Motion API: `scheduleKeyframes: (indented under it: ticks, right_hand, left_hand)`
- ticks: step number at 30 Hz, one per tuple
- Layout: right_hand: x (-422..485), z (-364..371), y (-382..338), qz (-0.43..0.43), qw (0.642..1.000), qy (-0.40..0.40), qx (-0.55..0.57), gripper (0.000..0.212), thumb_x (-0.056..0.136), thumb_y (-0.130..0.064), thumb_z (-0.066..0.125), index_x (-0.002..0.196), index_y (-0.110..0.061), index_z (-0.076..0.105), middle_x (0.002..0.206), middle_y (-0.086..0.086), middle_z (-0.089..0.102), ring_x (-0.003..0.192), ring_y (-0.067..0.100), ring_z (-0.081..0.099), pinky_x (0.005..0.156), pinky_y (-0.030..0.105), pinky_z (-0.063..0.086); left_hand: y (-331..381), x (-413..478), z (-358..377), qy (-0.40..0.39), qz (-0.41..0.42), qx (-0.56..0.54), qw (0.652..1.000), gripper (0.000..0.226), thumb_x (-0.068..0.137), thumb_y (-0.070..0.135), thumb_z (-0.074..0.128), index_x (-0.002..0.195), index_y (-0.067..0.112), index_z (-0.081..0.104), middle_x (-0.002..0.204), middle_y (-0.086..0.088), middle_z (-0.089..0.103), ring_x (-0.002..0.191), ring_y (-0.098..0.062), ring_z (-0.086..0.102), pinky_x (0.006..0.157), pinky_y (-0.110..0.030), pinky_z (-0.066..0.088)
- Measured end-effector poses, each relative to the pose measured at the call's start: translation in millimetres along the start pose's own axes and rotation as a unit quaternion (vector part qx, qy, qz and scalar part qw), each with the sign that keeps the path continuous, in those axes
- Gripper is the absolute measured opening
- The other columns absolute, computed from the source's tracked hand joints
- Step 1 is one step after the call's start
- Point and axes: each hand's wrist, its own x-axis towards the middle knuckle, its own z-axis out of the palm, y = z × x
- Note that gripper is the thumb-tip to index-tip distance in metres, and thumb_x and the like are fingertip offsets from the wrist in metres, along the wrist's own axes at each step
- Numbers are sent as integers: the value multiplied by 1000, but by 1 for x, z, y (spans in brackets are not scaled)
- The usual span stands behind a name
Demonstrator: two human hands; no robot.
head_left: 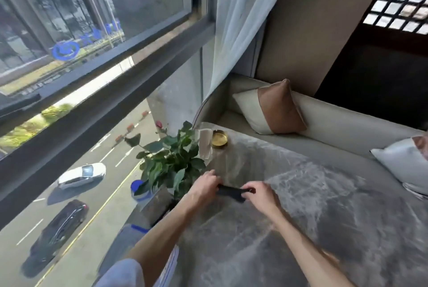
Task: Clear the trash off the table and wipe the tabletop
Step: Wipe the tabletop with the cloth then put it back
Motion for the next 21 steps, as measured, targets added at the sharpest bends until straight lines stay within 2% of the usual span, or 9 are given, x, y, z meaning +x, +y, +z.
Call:
scheduleKeyframes:
  ticks: [3,5,7,9,12,14,17,21]
  right_hand:
    - [34,9,-9,-13,998,60,-6,16,81,-26,68,93,-37,71,102,-13,68,94,13,63,77,30,49]
    - [43,33,-1,-33,992,122,-12,20,81,-21,67,95,-34,71,105,-14,66,96,12,63,78,29,49]
    - [44,69,17,-50,984,169,-22,25,81,-16,66,99,-33,70,106,-16,64,96,8,62,78,24,49]
    - [39,108,43,-43,986,158,-36,28,81,-14,64,102,-33,69,108,-17,63,98,6,61,81,19,48]
    - [21,158,80,-23,992,108,-59,29,79,-14,68,101,-32,71,105,-14,65,98,10,63,82,19,48]
    - [10,180,94,-22,994,89,-67,31,77,-15,72,102,-32,72,107,-13,66,96,10,64,82,18,47]
    - [3,186,95,-32,993,80,-84,30,77,-16,72,102,-33,72,107,-15,65,94,7,62,81,16,46]
    - [10,164,85,-55,985,106,-125,27,84,-23,62,108,-32,69,106,-17,64,99,10,60,81,25,52]
  left_hand:
    - [-23,34,-1,51,15,39,998,26,80,17,55,103,18,67,106,-8,58,102,-30,55,86,-40,47]
    - [-32,42,12,57,14,76,995,22,78,17,56,97,19,66,103,-7,59,100,-28,55,83,-39,46]
    - [-36,42,41,31,8,116,993,14,70,16,64,84,18,67,90,-6,60,86,-27,60,72,-37,49]
    - [-36,32,74,-2,8,142,990,18,62,19,75,78,19,66,84,-4,59,78,-26,62,66,-35,50]
    - [-38,10,119,-112,-15,170,979,35,78,7,61,113,10,57,114,-12,52,107,-33,51,92,-41,40]
    - [-39,-3,136,-147,-28,169,974,45,77,3,60,121,7,49,121,-14,48,113,-34,47,98,-41,37]
    - [-39,-7,140,-137,-58,155,977,42,79,6,57,120,9,49,122,-14,48,113,-33,46,98,-40,38]
    - [-34,9,127,-99,-59,144,983,33,86,5,42,118,10,51,122,-12,50,114,-31,47,95,-40,40]
